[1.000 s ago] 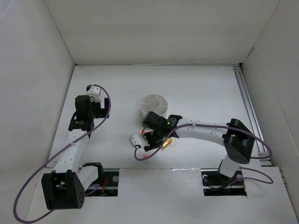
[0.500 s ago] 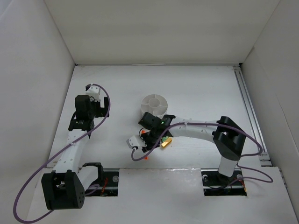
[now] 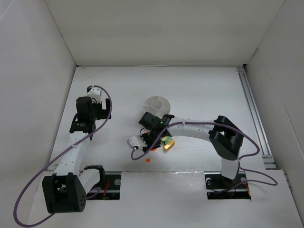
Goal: Sort the legos into containers by color
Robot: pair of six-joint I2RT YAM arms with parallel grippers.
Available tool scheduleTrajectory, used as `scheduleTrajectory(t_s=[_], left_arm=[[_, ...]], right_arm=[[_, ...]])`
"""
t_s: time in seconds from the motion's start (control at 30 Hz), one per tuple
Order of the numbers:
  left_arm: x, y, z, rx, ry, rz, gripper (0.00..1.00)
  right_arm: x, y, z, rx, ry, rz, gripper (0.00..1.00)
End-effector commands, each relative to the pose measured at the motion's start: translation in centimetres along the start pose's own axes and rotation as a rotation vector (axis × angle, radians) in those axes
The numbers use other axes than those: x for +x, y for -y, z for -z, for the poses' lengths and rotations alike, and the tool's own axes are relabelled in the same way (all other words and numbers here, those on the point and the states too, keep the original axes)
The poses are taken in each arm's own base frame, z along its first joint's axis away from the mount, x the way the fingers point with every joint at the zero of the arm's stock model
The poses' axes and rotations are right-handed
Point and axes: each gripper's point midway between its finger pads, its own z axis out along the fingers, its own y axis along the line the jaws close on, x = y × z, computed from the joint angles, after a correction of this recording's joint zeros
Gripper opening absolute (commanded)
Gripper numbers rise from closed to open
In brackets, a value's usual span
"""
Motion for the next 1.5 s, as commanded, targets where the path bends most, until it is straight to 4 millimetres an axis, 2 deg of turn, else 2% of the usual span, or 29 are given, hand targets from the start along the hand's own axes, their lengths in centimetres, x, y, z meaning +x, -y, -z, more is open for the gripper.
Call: scheduleTrajectory(t_s=[0.0,0.5,0.6,0.9,1.27,1.47], left_arm=[[-2.0,-0.2,0.1,-0.006,0.054,0.012,1.00],[-1.8,-0.7,-0.3,-0.035,0.044,0.012,1.00],[-2.2,-0.8,-0.3,-0.036,0.053,0.012,1.00],[-2.2,-0.8,-0.3,-0.036,0.053,0.012,1.00],[-2.2,-0.9,-0.5,-0.046,0.052,0.013,1.00],[-1.8,-0.9,-0.5,-0.045,0.043,0.013,1.00]], right_arm=[[-0.8,1.1,0.4,0.003,0.022,0.020,0.46],[0.6,1.1,-0.2,-0.043,-0.014,0.006,0.46],[1.1,1.2,-0.3,-0.045,-0.020,-0.006,0.46],[1.3,1.3,-0.9,-0.058,-0.028,-0.012,0.43],[2.2,1.3,-1.1,-0.074,-0.051,-0.023,0.43],[1.9,1.3,-0.7,-0.070,-0.031,-0.063,0.55]])
